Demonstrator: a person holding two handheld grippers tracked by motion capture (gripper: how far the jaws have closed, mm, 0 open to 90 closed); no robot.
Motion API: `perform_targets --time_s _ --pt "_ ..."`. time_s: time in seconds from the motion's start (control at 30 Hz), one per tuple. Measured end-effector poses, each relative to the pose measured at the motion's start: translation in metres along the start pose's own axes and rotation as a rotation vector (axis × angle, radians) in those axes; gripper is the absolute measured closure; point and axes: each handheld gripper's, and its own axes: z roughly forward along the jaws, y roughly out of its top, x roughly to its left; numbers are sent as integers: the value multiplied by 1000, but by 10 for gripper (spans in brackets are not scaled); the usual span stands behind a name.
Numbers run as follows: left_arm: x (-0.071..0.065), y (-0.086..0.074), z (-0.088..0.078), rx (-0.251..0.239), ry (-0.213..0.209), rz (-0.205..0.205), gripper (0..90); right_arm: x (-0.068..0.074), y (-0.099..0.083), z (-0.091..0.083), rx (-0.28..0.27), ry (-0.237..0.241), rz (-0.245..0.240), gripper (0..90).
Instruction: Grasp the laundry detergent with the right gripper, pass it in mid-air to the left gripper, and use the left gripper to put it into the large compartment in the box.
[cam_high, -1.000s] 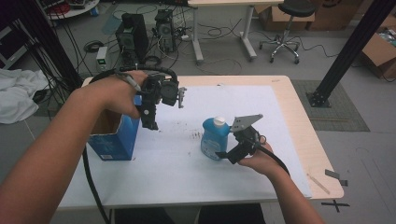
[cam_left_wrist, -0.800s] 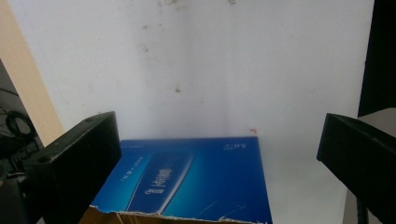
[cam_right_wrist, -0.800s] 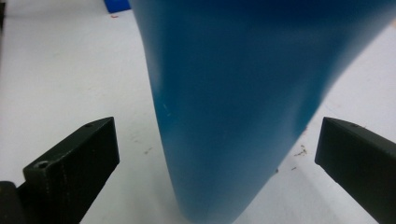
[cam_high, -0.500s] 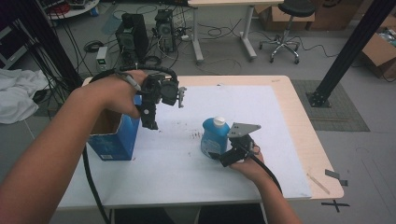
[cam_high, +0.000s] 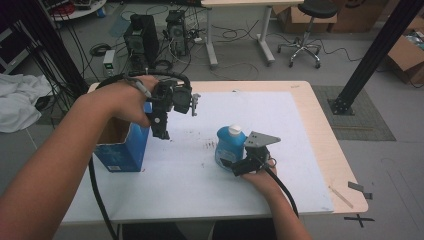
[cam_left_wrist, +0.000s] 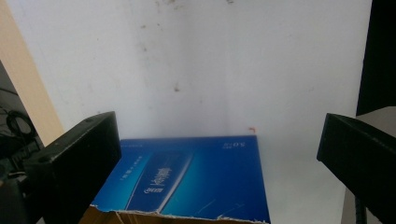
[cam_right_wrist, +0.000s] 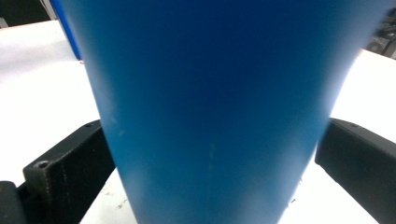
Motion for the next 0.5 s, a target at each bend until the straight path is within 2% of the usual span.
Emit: perform_targets --time_s 0.1,0.2,0.5 --pt "0 0 0 1 -2 -5 1 1 1 2 6 -9 -8 0" --pt "1 1 0 -4 2 -3 1 2 1 5 10 2 -5 0" --pt "1 1 0 -2 3 -4 1 3 0 3 -20 -2 -6 33"
